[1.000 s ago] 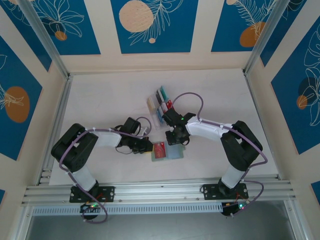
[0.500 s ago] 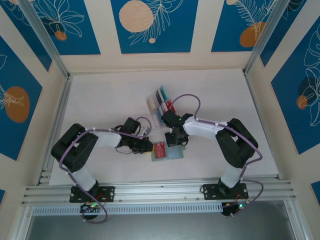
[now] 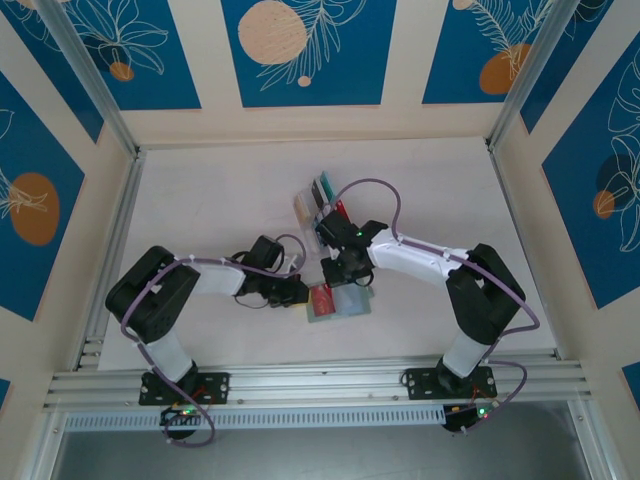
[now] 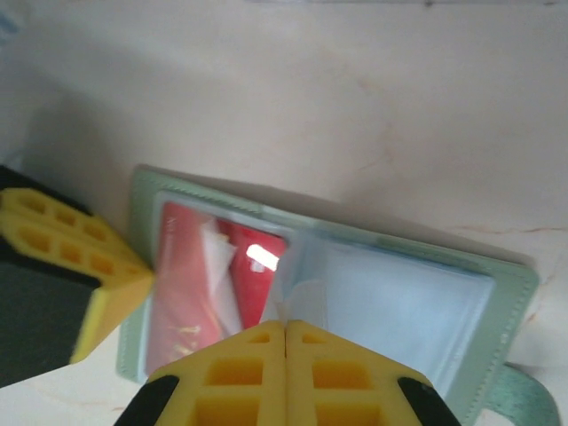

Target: Put the credit cards into the card holder

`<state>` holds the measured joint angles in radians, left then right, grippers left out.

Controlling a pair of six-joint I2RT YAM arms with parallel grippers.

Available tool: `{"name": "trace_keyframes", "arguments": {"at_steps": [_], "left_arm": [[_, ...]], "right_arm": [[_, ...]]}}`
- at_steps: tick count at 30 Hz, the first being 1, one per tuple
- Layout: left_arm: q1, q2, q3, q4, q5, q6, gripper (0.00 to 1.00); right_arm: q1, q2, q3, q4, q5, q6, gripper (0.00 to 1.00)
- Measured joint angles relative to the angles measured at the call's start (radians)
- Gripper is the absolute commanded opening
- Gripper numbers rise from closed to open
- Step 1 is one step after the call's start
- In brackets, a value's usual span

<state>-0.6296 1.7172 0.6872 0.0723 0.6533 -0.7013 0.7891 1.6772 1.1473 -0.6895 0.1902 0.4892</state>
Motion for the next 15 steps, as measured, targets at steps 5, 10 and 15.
{"name": "trace_keyframes", "arguments": {"at_steps": [5,10,15], "left_arm": [[-0.006,0.003,0.000,0.014,0.000,-0.008,0.08],[-0.010,0.006,-0.006,0.039,0.001,-0.027,0.07],[-0.008,0.008,-0.042,0.119,0.017,-0.075,0.07]], "right_arm": [[0.006,0.024,0.017,0.010,-0.076,0.019,0.05],[0.005,0.061,0.018,0.048,-0.169,0.059,0.20],[-0.009,0.061,-0.008,0.137,-0.305,0.097,0.30]]}}
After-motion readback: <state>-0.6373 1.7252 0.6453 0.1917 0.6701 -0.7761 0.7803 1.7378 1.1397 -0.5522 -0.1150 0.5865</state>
